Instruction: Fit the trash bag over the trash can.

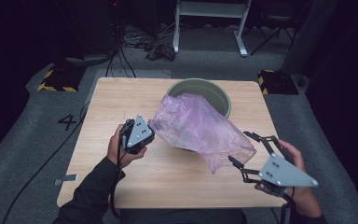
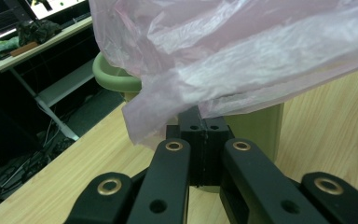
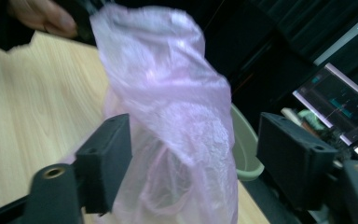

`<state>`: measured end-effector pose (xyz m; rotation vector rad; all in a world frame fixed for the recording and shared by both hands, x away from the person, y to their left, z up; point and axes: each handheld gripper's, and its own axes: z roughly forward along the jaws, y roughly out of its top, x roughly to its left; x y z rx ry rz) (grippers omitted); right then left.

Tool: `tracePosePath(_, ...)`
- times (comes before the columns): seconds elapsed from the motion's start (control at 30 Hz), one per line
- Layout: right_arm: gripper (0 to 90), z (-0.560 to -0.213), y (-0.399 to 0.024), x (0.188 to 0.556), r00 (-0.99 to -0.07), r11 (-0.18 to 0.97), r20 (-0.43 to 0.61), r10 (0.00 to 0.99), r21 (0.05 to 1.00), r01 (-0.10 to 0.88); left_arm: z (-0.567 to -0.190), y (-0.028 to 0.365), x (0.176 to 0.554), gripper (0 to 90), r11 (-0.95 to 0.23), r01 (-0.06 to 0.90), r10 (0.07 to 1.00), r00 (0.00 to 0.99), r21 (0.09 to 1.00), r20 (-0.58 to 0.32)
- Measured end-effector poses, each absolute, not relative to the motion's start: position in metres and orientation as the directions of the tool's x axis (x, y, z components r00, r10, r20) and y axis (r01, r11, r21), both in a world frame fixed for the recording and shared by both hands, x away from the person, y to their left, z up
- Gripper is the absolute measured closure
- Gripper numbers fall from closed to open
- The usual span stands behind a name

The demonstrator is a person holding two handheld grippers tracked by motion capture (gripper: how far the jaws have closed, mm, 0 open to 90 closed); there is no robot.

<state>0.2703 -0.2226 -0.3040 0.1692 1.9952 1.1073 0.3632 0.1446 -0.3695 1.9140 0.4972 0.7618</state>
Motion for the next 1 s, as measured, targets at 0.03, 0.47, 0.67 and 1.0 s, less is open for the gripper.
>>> tracePosePath(0.03, 26.1, -0.305, -0.219, 0.28, -0.649, 0.622, -0.596, 0.473, 0.748, -0.233, -0.369, 0.145, 0.364, 90.0, -0.434, 0.02, 0.629, 0.723, 0.901, 0.287)
tracePosePath(0.47, 88.6, -0.304, -0.229, 0.364, -0.671, 0.593, -0.436, 0.6, 0.805, 0.007, -0.376, 0.164, 0.389, 90.0, -0.436, 0.092, 0.643, 0.727, 0.895, 0.239)
tracePosePath(0.67, 89.9, -0.305, -0.238, 0.394, -0.631, 0.521, -0.335, 0.7, 0.844, 0.13, -0.385, 0.178, 0.401, 90.0, -0.444, 0.15, 0.655, 0.728, 0.883, 0.205)
tracePosePath(1.0, 89.9, -0.337, -0.255, 0.421, -0.601, 0.452, -0.2, 0.774, 0.839, 0.303, -0.415, 0.186, 0.409, 90.0, -0.489, 0.227, 0.657, 0.731, 0.842, 0.184)
